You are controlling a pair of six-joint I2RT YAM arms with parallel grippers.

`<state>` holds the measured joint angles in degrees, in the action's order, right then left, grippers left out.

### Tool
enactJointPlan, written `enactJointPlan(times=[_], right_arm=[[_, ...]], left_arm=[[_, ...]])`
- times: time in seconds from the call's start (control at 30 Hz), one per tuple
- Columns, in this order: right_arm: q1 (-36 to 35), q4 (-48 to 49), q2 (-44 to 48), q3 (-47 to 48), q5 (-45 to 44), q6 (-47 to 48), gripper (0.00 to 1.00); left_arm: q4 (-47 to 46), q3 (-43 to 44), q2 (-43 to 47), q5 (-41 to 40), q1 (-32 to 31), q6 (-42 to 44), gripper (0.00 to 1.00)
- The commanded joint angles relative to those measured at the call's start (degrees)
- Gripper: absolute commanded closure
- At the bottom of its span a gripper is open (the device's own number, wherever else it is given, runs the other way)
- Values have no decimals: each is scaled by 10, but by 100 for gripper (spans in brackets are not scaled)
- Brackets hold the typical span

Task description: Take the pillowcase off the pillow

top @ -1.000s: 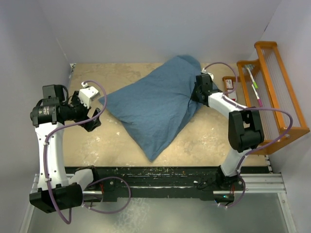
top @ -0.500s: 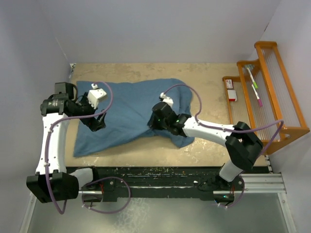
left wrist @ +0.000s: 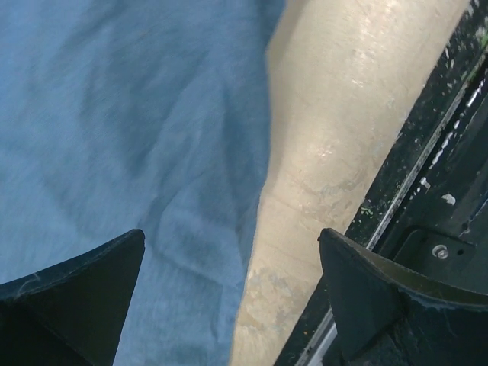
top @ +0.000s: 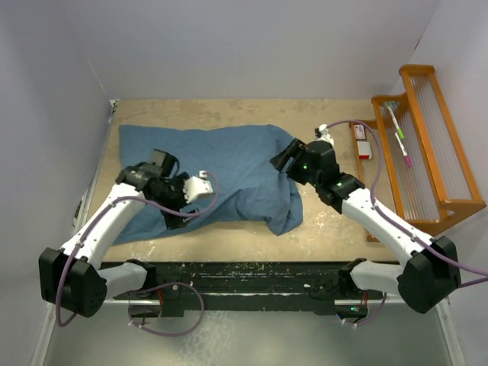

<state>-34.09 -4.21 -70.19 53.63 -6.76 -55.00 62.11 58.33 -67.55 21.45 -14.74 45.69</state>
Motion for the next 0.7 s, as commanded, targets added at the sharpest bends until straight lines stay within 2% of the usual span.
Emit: enactJointPlan(times=[0.0,0.13,0.2,0.23,0.33,0.37,0.57,0.67], right_arm=[[68,-22,-24,-54,50,60,29],[97,10,-53,-80,78,81,29],[108,31,-76,-84,95,89,29],[112,40,-90,-82,106,92,29],[114,57,-126,-69,131,106,30],[114,61,-133,-65,137,109,30],[113,82,-145,-48,157,131,26],[109,100,-145,-57,165,114,23]], left_arm=[[-86,-42,-21,-82,-76,-18,1],[-125,-64,-42,-123,-93,5,1],[-161,-86,-39,-153,-98,13,15],[-188,-97,-38,-175,-99,13,31],[-255,-129,-37,-244,-98,6,94],[-262,-137,-33,-258,-97,5,100],[-267,-186,52,-273,-69,36,100],[-253,-174,89,-270,-69,31,100]])
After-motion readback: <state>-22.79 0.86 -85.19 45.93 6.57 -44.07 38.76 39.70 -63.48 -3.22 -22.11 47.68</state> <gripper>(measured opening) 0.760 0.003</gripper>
